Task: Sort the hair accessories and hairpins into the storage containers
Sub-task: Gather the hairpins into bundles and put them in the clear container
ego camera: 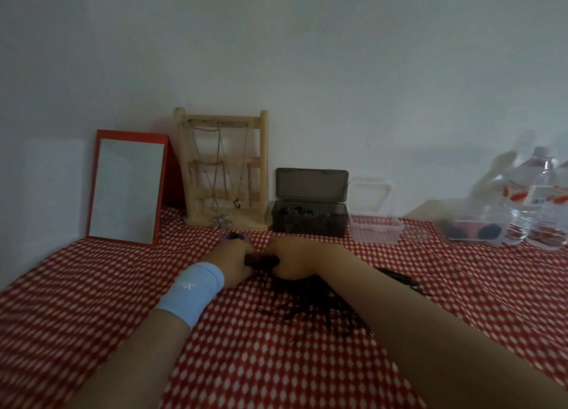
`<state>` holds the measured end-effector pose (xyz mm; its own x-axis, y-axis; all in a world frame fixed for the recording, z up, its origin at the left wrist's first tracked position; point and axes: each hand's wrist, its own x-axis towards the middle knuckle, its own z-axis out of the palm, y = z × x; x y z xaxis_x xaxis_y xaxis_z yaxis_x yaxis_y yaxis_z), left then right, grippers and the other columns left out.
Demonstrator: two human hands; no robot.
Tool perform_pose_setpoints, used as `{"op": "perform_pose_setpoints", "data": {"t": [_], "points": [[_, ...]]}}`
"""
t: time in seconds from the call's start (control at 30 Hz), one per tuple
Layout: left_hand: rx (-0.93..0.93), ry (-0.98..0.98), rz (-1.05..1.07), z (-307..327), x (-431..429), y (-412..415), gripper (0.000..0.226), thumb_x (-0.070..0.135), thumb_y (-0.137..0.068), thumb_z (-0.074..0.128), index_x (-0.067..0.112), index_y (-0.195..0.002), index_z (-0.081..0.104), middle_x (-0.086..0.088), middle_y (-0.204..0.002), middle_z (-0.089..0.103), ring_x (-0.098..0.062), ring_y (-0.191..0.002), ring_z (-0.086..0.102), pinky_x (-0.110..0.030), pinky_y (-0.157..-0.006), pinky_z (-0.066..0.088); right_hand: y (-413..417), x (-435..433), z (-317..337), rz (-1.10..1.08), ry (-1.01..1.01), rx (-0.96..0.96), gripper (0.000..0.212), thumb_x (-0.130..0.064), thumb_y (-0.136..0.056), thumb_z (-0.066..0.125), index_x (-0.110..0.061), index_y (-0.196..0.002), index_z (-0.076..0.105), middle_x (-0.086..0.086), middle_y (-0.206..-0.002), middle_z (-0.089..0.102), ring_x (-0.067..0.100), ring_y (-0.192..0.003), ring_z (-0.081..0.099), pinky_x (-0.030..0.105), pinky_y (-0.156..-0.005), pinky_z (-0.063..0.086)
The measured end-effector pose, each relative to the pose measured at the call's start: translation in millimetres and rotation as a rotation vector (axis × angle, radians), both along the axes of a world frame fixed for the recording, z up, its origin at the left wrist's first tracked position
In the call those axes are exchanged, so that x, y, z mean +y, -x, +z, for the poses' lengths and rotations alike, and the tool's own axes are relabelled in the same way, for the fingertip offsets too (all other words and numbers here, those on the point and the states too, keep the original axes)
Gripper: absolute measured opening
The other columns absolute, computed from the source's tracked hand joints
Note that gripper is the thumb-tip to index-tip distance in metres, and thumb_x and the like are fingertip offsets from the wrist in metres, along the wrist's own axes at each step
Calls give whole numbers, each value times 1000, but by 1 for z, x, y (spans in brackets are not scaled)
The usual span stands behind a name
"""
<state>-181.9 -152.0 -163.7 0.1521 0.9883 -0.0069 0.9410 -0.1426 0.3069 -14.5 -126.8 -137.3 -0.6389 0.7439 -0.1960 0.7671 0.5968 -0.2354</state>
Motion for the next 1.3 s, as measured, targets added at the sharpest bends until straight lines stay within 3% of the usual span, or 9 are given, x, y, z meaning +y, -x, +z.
{"op": "perform_pose_setpoints", "data": {"t": [0.1, 0.23, 0.33, 0.47, 0.6, 0.73, 0.93, 1.07, 1.3], "points": [[-83, -2, -77, 5, -4, -10, 15, 23, -94, 56, 22, -94, 71, 3, -92, 68, -17, -86, 63, -28, -78, 50, -25, -2, 10, -5, -5, 27, 36, -24, -89, 62, -28, -124, 67, -1, -114, 64, 19, -102, 61, 33, -90, 50], [-223, 11, -149, 10, -7, -32, 34, 24, -96, 56, 23, -130, 56, 5, -114, 62, -8, -98, 58, -19, -85, 46, -67, -10, 25, -81, -25, 83, 53, -35, -87, 70, -25, -138, 57, -1, -136, 54, 20, -122, 53, 31, -103, 39], [-155, 48, -141, 11, -1, -51, 41, 33, -93, 61, 17, -130, 53, 0, -125, 58, -18, -114, 57, -30, -97, 46, -100, -7, 24, -219, 22, -127, 68, -49, -84, 72, -20, -141, 52, 2, -140, 51, 24, -126, 52, 38, -106, 42], [-26, 119, -178, 13, 11, -68, 54, 38, -93, 60, 20, -142, 45, -1, -138, 53, -20, -121, 53, -35, -104, 44, -112, -1, 12, -229, 28, -139, 51, -54, -82, 71, -21, -122, 66, 0, -119, 65, 21, -107, 62, 40, -97, 51], [115, 22, -211, 29, 30, -84, 45, 42, -93, 56, 26, -135, 55, -3, -129, 53, -22, -121, 48, -38, -103, 41, -107, 10, 12, -175, 37, -124, 29, -47, -87, 71, -20, -99, 69, -2, -99, 66, 19, -90, 62, 31, -79, 51], [18, 224, -324, 37, 52, -103, 22, 35, -85, 69, 21, -102, 70, 2, -96, 67, -19, -91, 63, -30, -77, 50, -101, 29, 16, -148, -29, -167, 32, -40, -79, 80, -22, -71, 56, -6, -74, 58, 10, -65, 56, 24, -58, 44], [63, 360, -363, 33, 81, -109, 41, 42, -73, 80, 23, -108, 72, 5, -102, 71, -14, -93, 66, -32, -91, 53, -98, 54, 14, -64, -3, -190, 29, -39, -79, 80, -12, -84, 71, -2, -74, 65, 12, -65, 60, 34, -70, 54], [55, 313, -366, 27, 92, -106, 34, 47, -73, 78, 19, -93, 76, 4, -87, 71, -13, -80, 65, -26, -75, 53, -106, 58, 10, -15, 45, -170, 29, -38, -88, 71, -10, -96, 68, -3, -81, 62, 9, -68, 56, 24, -60, 41], [-8, 251, -374, 35, 89, -101, 29, 44, -81, 72, 19, -97, 74, 2, -91, 71, -15, -84, 65, -25, -72, 51, -114, 58, 1, 24, 162, -41, 38, -32, -97, 60, -21, -133, 56, -5, -117, 61, 16, -104, 57, 29, -87, 43]]}}
